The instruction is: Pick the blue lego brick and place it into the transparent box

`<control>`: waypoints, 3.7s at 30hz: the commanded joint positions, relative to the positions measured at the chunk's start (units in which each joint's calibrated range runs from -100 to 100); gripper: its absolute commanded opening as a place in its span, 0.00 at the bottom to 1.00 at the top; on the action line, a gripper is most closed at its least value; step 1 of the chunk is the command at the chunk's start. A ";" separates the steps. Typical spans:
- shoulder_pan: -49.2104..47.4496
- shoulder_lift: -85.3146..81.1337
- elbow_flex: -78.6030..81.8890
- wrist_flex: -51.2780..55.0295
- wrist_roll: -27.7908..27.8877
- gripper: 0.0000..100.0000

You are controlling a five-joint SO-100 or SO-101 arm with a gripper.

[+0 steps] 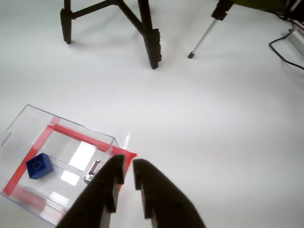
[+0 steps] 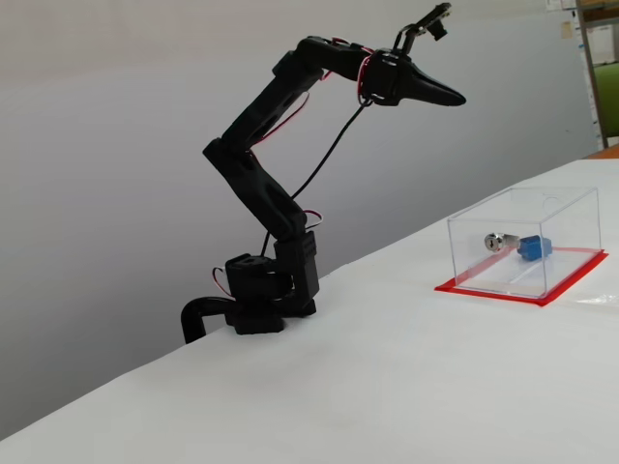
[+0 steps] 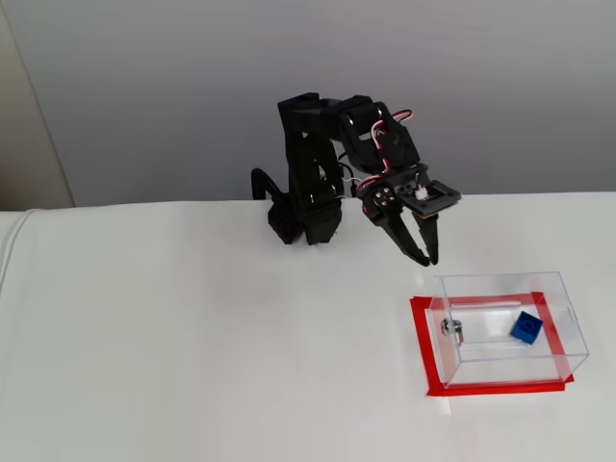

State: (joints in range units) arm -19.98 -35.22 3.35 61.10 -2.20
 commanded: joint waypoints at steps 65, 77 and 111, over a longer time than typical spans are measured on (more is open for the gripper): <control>34.88 -64.78 95.92 -8.70 2.67 0.02; 34.80 -64.52 95.65 -9.31 2.88 0.02; 34.80 -64.52 95.65 -9.31 2.88 0.02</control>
State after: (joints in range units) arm 14.85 -99.32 98.41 52.10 0.39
